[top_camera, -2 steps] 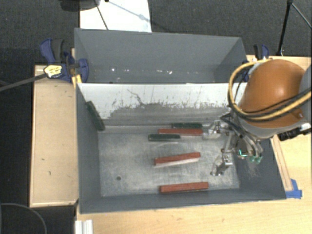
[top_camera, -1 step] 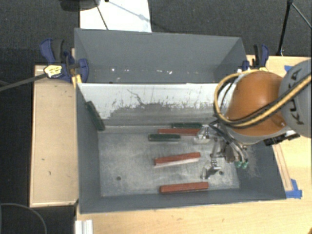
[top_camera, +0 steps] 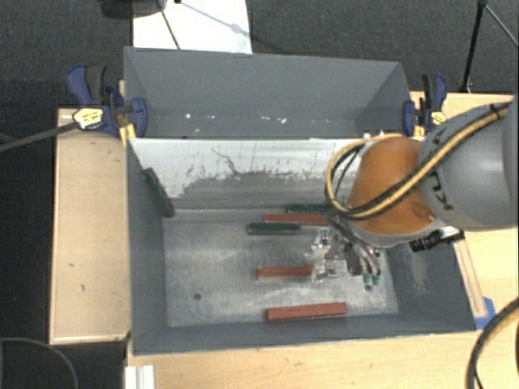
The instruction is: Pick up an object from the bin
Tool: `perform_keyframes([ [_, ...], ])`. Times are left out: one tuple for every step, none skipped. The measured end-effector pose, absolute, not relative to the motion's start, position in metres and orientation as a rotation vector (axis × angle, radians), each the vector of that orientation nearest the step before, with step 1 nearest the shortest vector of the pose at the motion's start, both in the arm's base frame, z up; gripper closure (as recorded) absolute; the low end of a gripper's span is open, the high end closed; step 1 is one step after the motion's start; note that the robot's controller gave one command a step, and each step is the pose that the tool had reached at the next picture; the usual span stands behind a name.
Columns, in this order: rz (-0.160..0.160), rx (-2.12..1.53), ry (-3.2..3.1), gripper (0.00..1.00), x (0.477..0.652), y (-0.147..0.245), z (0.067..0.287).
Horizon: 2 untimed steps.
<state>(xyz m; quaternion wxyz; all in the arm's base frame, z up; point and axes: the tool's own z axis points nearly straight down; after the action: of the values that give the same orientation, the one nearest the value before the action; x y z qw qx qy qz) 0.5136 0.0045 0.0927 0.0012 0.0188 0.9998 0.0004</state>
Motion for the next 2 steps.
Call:
perform_keyframes([
  [0.001,0.059,3.139,1.00,0.514,0.005,0.093],
  [0.001,0.060,3.141,1.00,0.513,0.004,0.124],
])
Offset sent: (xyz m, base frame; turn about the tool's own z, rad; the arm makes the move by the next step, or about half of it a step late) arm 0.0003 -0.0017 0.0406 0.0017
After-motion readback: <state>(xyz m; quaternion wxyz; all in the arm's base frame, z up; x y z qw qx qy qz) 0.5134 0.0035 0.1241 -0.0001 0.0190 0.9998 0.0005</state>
